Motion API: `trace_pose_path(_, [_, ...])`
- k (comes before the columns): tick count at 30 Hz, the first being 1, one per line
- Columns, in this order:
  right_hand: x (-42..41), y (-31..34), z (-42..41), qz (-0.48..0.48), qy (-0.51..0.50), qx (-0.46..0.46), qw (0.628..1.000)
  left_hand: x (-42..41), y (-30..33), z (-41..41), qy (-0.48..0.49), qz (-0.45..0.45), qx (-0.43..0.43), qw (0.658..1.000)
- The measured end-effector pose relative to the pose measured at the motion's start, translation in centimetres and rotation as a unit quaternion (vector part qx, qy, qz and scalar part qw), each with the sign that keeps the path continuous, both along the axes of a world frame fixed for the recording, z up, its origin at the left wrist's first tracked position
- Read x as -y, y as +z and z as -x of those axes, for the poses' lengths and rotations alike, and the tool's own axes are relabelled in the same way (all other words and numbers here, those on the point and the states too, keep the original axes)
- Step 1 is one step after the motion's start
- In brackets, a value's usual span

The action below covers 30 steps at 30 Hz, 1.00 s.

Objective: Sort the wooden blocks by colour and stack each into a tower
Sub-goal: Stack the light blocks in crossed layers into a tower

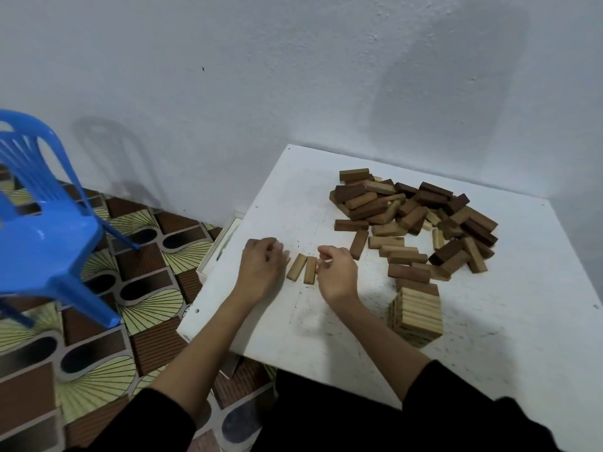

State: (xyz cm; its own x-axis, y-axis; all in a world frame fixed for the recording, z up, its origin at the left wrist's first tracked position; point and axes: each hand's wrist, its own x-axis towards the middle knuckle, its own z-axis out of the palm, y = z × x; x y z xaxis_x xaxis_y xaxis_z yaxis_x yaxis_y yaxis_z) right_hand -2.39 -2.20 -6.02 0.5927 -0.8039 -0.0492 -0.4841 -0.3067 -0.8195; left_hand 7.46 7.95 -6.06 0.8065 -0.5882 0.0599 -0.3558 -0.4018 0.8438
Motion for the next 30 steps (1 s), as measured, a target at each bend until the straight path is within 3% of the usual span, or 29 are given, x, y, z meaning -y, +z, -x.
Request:
trace_pose_path(6, [-0.5, -0.3, 0.4, -0.042, 0.067, 0.041, 0.996, -1.5, 0.1, 0.0, -0.093, -0.017, -0.102, 0.990])
trace_pose_path(17, [-0.1, -1.4, 1.5, 0.011, 0.195, 0.039, 0.980, -1.9, 0.2, 0.1, -0.196, -0.043, 0.022, 0.979])
trace_pose_path(30, [0.1, -2.0, 1.8, 0.033, 0.212, 0.083, 0.973, -1.8, -1.0, 0.1, -0.175, 0.001, 0.005, 0.985])
